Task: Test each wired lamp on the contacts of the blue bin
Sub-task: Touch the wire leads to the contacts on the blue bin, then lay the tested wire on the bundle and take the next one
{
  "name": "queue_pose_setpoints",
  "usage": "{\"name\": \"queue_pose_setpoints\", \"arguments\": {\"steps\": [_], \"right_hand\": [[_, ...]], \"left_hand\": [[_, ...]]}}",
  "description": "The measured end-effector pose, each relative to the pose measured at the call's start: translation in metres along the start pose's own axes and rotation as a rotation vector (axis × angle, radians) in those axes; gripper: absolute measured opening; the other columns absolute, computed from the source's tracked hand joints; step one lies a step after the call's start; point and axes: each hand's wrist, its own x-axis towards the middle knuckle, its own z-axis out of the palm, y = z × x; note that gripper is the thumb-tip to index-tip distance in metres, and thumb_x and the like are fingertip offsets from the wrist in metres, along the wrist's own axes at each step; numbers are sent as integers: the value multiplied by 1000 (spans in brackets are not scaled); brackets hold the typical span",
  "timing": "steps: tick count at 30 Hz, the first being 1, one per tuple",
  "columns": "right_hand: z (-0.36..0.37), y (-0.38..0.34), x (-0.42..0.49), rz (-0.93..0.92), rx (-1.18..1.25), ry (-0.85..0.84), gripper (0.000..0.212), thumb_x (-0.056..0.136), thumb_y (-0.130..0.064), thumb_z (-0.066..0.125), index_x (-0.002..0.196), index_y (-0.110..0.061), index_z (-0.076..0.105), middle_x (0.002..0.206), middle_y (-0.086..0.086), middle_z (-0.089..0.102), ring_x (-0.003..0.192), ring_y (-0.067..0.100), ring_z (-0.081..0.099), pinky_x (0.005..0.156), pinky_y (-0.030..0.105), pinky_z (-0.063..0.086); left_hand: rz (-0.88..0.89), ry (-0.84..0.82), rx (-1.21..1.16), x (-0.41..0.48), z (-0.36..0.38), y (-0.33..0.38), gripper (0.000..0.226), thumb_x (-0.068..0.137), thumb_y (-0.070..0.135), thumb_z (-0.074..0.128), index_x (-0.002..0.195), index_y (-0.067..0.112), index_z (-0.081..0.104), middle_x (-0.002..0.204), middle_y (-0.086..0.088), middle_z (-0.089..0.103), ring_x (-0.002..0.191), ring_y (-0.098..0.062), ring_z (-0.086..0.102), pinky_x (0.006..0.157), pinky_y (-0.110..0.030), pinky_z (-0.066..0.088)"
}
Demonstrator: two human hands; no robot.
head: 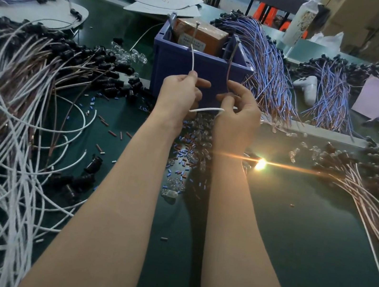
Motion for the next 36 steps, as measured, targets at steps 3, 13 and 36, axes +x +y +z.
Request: {"name": "queue_pose_setpoints", "arguments": {"steps": [3, 13, 36], "right_hand": [[0, 1, 0, 11, -2, -6, 24, 93, -3, 48, 106, -11, 66, 81, -1, 66, 75, 4, 59, 70, 12, 46], [-31, -7, 1, 191, 128, -392, 74, 96, -60, 5, 115, -17, 62, 73, 6, 72, 79, 14, 65, 83, 27, 40], [-178, -23, -2, 376, 1067, 543, 28, 101, -17, 44, 82, -7, 62, 64, 0, 52, 57, 10, 50, 53, 18, 44]], "left_hand": [[-3, 1, -7, 0, 0, 0, 37, 103, 26, 33, 93, 10, 65, 36, 15, 37, 33, 0, 34, 40, -18, 27], [174, 39, -359, -20, -5, 47, 34, 104, 23, 32, 86, 9, 56, 46, 8, 42, 35, -2, 30, 37, -16, 24], [-388, -481, -184, -103, 154, -27, 40, 103, 38, 35, 71, 15, 45, 36, 9, 39, 27, -2, 25, 34, -8, 16]]}}
